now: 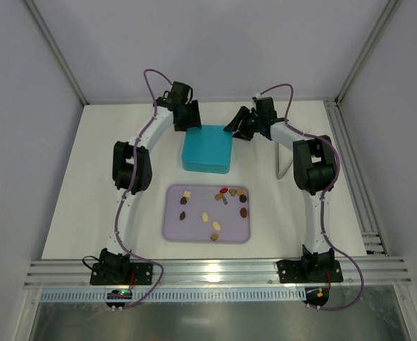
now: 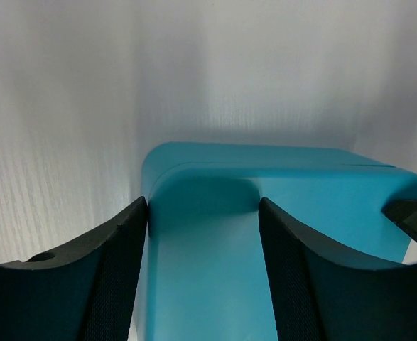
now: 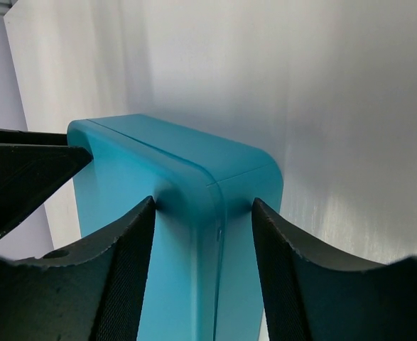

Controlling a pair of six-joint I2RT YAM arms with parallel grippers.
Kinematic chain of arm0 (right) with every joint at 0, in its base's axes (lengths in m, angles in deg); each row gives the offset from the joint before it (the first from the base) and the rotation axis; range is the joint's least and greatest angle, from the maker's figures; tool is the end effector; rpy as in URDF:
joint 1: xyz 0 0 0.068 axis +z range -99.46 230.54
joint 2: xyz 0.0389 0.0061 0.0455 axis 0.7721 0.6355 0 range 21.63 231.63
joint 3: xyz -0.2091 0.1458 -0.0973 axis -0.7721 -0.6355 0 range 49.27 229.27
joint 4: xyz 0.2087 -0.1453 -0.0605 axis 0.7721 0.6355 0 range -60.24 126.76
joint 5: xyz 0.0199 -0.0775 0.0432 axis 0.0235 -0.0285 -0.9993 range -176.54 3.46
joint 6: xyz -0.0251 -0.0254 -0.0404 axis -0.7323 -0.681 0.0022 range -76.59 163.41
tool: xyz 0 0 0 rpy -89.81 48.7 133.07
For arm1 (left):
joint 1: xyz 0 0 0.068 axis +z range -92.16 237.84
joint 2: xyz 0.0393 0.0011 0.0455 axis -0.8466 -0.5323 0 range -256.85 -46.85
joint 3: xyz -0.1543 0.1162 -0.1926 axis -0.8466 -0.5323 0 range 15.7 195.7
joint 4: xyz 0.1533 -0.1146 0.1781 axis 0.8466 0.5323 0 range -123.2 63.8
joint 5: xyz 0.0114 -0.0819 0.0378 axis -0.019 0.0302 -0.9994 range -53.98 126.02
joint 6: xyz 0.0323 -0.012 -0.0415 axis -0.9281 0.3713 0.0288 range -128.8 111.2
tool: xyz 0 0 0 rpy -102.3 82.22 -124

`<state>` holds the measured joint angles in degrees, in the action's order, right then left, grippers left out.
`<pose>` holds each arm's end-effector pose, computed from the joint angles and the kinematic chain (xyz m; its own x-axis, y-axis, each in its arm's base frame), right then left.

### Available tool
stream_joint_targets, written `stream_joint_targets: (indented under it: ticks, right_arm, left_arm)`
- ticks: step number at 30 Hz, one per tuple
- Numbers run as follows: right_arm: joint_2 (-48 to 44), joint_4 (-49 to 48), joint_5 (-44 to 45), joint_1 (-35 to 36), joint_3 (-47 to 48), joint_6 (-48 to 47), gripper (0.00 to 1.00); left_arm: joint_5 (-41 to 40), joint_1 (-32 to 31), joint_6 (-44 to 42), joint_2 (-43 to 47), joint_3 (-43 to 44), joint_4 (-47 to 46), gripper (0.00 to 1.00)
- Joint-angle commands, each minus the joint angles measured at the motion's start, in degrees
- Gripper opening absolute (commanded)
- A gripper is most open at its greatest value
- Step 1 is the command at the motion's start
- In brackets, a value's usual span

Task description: Pack the chocolate

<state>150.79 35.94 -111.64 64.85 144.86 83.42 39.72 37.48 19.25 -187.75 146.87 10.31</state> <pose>0.4863 0.1396 0.1648 -0.8217 0.3913 -0.4145 -0.0152 0.7119 0.7021 0.5073 -0.1908 0.2100 -0.8431 -0.1877 -0.5039 -0.0148 0.9448 -0.3272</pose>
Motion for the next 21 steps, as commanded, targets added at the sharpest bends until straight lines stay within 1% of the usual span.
stream_joint_targets:
  ticks: [1, 7, 9, 14, 16, 21]
  right_arm:
    - [4.17, 8.85, 4.27, 3.10, 0.73, -3.53, 0.45]
    - [4.69, 11.84, 4.80, 3.45, 2.49, -3.36, 0.37]
    - [4.87, 13.51, 4.97, 3.62, 3.02, -3.36, 0.36]
    - [5.57, 17.46, 5.50, 4.41, 4.95, -4.06, 0.28]
    - [5.92, 18.25, 5.59, 4.68, 5.48, -4.24, 0.23]
    - [6.45, 20.45, 5.76, 6.17, 7.06, -4.32, 0.18]
  left_arm:
    - [-4.23, -0.73, -3.36, -7.90, -2.51, 13.62, 0.60]
    - [-3.88, -0.73, -3.97, -8.86, -0.84, 15.20, 0.58]
    - [-2.21, -0.73, -4.15, -9.21, -0.22, 15.82, 0.58]
    - [-1.07, -0.73, -4.50, -11.15, 3.38, 18.54, 0.56]
    - [-0.81, -0.82, -4.76, -11.32, 3.56, 18.72, 0.56]
    - [0.25, -0.65, -5.20, -11.41, 3.74, 19.51, 0.55]
